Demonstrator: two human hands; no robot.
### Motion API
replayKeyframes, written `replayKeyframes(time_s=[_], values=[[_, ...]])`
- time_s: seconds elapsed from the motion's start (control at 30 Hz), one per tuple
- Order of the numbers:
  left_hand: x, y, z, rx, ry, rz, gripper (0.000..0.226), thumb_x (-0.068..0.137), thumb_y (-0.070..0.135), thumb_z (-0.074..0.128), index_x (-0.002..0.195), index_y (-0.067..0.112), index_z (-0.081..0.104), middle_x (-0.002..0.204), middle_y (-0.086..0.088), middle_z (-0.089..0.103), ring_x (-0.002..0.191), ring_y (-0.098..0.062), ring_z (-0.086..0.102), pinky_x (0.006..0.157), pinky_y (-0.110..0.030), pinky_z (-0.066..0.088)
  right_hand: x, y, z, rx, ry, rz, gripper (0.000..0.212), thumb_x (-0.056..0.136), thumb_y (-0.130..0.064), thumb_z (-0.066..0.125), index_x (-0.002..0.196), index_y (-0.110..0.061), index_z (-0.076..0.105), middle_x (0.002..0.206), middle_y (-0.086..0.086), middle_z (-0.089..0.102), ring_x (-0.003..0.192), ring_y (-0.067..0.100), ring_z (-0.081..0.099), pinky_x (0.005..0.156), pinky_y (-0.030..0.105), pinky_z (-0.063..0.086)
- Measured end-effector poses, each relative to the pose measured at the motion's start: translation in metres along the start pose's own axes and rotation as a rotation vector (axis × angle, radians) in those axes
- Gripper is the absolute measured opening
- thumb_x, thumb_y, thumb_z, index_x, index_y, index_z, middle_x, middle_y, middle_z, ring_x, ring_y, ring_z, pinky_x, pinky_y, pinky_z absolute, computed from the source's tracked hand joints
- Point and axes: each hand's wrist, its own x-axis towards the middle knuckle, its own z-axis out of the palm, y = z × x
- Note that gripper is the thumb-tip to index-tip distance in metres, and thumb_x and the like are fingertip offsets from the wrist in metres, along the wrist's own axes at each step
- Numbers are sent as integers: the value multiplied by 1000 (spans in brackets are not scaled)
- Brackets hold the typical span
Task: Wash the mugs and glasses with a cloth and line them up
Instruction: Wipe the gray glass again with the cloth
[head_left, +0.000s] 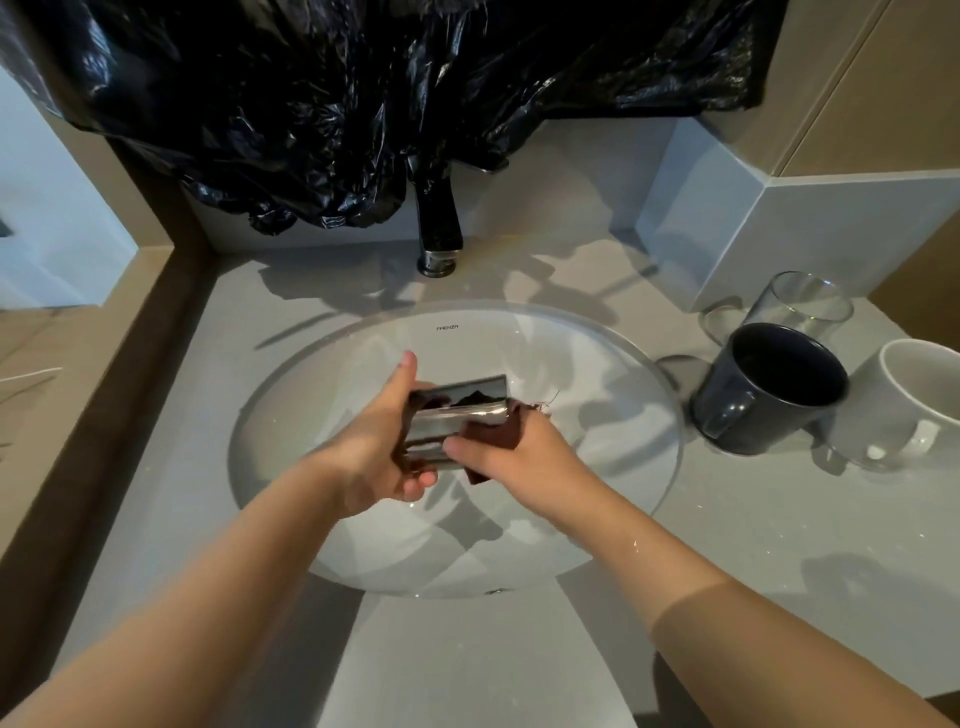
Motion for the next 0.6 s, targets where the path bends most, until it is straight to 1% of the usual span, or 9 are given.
replayKeyframes(time_s=[0.07,0.1,0.17,0.27,0.33,0.43,0.5,0.53,0.6], values=[[4,0,10,32,177,-9,52,93,63,32,99,19,59,73,-7,57,49,-15,44,40,-21,32,-1,1,4,23,-6,7,14,86,-15,68,90,-28,65,73,-18,68,74,0,63,70,21,51],[4,-2,14,114,274,84,41,96,58,33,95,24,56,77,-6,57,54,-16,47,44,-23,34,0,-1,3,124,4,68,10,88,-18,66,92,-27,65,77,-16,69,78,3,64,70,22,51],[6,-12,14,488,413,455,22,95,52,35,93,34,49,92,1,58,75,-18,54,61,-28,40,3,-6,-3,447,12,288,7,89,-30,63,93,-25,65,81,-6,71,82,12,65,65,27,52],[8,-22,-2,845,326,823,33,79,57,34,108,43,44,110,11,51,91,-3,49,78,-24,39,1,-12,-12,619,7,430,19,88,-39,60,96,-22,65,77,0,71,78,15,66,58,28,52],[9,-25,-4,745,235,734,34,79,60,38,112,47,39,110,9,52,82,-2,52,73,-17,41,1,-10,-12,465,14,309,13,90,-34,60,96,-23,65,81,-1,72,80,14,68,63,29,54],[3,-15,3,111,9,174,63,83,76,31,114,27,55,83,-9,58,50,-12,48,42,-21,35,0,-7,-9,97,67,0,7,88,-21,66,86,-28,66,78,-13,69,77,4,64,67,22,52],[5,-10,9,-139,11,-69,72,85,76,28,95,14,65,59,-6,51,40,-14,37,34,-17,26,-2,-3,-4,-143,14,-99,17,85,-18,70,82,-34,64,71,-21,66,71,-6,60,69,15,47],[6,-10,13,-155,73,-98,67,88,72,30,88,14,65,53,-3,49,39,-14,34,34,-16,24,-2,-1,-1,-164,2,-97,19,84,-18,70,82,-35,63,69,-22,65,69,-7,59,68,13,46],[5,-14,19,-30,237,58,48,94,60,34,90,19,58,57,0,53,43,-16,40,37,-19,26,-3,0,3,20,43,-9,12,85,-19,69,83,-30,65,70,-17,66,71,1,61,65,17,48]])
